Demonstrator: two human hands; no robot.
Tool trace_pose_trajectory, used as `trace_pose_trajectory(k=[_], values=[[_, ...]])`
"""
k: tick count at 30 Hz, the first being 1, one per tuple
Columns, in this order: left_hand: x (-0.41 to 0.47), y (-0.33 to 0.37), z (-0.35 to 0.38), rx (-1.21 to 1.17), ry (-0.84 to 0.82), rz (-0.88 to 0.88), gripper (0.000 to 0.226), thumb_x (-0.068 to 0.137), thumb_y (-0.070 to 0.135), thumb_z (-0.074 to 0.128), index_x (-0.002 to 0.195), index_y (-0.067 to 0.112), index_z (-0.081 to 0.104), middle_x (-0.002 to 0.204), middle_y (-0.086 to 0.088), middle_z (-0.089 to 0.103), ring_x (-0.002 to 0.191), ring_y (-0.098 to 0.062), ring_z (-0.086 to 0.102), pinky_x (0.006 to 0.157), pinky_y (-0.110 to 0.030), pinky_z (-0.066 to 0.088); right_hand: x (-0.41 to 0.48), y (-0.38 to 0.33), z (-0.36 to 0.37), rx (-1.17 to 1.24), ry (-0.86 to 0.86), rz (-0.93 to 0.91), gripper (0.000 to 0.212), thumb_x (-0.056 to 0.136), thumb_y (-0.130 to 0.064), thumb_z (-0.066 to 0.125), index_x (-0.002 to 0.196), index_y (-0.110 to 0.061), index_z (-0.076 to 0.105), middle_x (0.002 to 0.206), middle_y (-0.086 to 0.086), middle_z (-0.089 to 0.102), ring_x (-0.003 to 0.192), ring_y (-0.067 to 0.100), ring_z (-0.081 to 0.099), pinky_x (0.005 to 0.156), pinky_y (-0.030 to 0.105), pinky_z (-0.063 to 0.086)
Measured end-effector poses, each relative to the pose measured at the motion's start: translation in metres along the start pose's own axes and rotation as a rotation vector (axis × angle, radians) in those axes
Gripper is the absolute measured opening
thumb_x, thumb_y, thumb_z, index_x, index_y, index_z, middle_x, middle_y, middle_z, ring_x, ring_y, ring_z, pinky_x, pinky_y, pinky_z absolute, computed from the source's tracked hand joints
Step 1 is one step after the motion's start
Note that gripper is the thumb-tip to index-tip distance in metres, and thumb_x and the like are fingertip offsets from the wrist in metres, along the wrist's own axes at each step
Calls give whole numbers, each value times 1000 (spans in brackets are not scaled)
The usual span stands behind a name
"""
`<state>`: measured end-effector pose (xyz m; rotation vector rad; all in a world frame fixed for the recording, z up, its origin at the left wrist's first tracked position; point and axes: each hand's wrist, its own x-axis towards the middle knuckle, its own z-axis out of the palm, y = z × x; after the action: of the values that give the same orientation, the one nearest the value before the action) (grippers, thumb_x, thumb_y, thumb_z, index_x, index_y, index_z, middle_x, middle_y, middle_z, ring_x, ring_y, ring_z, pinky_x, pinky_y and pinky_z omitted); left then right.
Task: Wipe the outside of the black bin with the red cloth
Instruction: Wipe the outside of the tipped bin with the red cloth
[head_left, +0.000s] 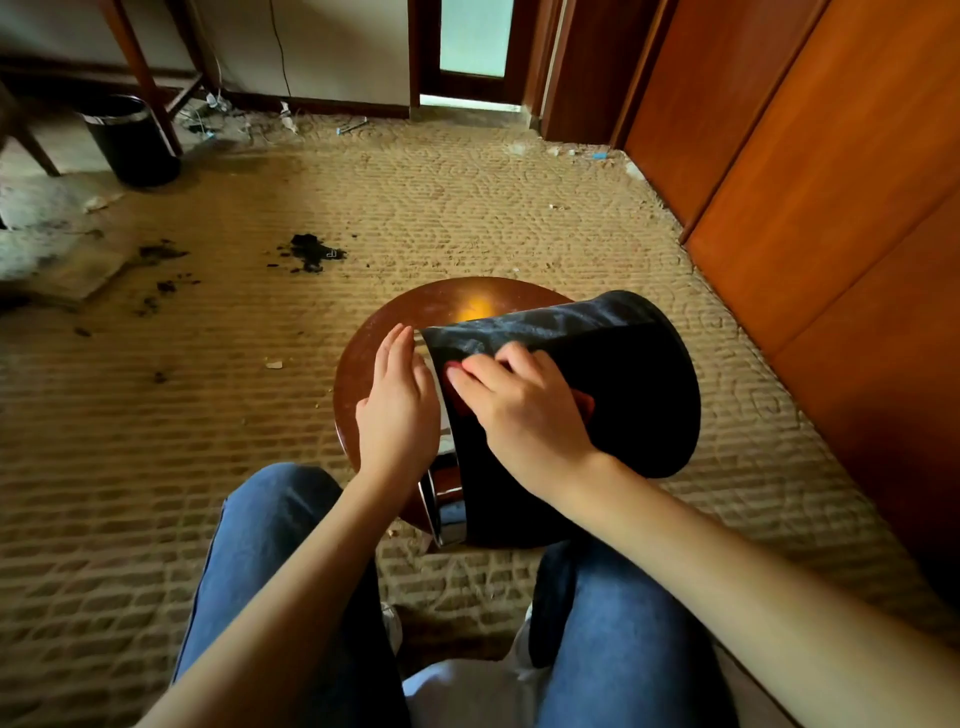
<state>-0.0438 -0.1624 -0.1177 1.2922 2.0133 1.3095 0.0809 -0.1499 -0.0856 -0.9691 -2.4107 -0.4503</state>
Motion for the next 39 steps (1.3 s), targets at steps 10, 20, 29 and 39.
trace_pose_trajectory(k=[10, 20, 29, 39], values=[[27, 1, -1, 67, -37, -28, 44, 102, 24, 28, 143, 13, 40, 151, -1, 36, 137, -16, 34, 112, -37, 26, -21, 1, -12, -60, -42, -35, 30, 87, -4, 45, 102, -5, 71, 93, 6, 67, 77, 27, 57, 62, 35, 43], [23, -1, -5, 109, -51, -13, 43, 102, 25, 29, 142, 17, 41, 151, 4, 36, 135, -15, 37, 110, -40, 31, 14, 8, 1, -67, -83, 23, 38, 83, -3, 36, 97, -5, 71, 81, 5, 65, 73, 28, 56, 60, 34, 44], [16, 0, -6, 141, -55, 7, 42, 101, 24, 30, 141, 18, 41, 151, 6, 35, 133, -17, 40, 108, -44, 33, 32, 11, 11, -89, -75, 102, 38, 78, -4, 35, 80, -10, 72, 74, 2, 63, 69, 28, 55, 57, 30, 41], [14, -1, -2, 66, -35, -12, 42, 100, 20, 31, 141, 17, 42, 151, 5, 36, 134, -15, 38, 110, -44, 32, 5, 15, -2, -69, -43, 68, 35, 82, -1, 39, 93, -5, 72, 83, 6, 66, 70, 29, 55, 59, 32, 42]])
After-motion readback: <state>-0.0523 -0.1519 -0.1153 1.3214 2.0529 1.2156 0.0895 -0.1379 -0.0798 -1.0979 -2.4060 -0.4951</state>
